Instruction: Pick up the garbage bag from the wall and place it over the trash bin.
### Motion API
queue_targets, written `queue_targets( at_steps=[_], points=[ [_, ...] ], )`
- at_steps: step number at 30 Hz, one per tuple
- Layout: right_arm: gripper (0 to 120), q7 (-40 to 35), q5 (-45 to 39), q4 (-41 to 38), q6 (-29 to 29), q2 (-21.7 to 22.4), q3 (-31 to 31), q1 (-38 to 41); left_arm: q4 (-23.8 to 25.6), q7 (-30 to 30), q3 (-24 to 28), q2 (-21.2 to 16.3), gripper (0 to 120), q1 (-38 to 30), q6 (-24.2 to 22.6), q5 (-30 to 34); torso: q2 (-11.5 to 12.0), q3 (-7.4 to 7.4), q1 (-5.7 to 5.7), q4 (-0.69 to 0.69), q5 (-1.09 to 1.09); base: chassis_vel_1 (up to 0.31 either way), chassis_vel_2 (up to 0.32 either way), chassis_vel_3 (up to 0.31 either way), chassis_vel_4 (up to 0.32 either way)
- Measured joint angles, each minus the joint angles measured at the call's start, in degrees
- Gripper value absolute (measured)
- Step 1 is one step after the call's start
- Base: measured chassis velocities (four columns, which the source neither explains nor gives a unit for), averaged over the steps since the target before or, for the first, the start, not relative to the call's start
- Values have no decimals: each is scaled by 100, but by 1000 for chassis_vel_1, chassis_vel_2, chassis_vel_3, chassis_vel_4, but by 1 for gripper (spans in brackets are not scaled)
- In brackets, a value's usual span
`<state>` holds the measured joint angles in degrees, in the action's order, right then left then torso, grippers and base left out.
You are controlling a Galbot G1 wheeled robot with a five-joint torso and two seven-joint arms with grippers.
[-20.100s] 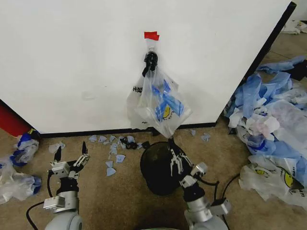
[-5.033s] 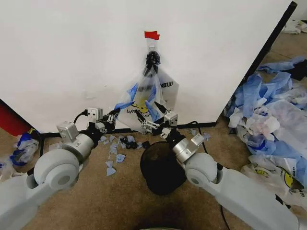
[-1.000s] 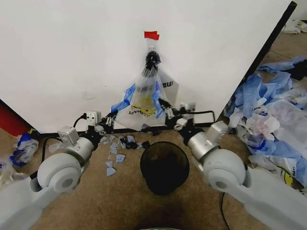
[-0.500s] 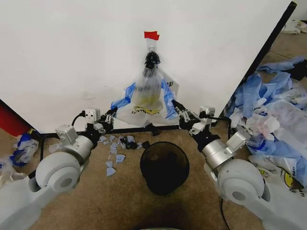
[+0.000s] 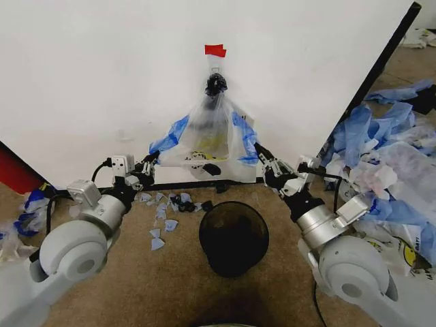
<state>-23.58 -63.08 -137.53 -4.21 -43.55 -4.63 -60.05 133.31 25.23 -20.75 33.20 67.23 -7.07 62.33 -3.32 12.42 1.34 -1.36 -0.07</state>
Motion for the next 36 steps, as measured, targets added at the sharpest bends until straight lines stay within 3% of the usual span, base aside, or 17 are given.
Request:
queue_targets(
  at_steps=[13, 36],
  points=[
    [0, 111, 205, -158, -58, -83, -71, -453, 607, 8, -960, 223, 0, 1041, -48, -226, 1, 0, 0, 1, 0, 0, 0, 0, 0],
    [0, 356, 716, -454, -252, -121, -202, -1462, 1006, 128, -1321, 639, 0, 1436, -185, -252, 1, 0, 0, 0, 0, 0, 0, 0, 0]
  ],
)
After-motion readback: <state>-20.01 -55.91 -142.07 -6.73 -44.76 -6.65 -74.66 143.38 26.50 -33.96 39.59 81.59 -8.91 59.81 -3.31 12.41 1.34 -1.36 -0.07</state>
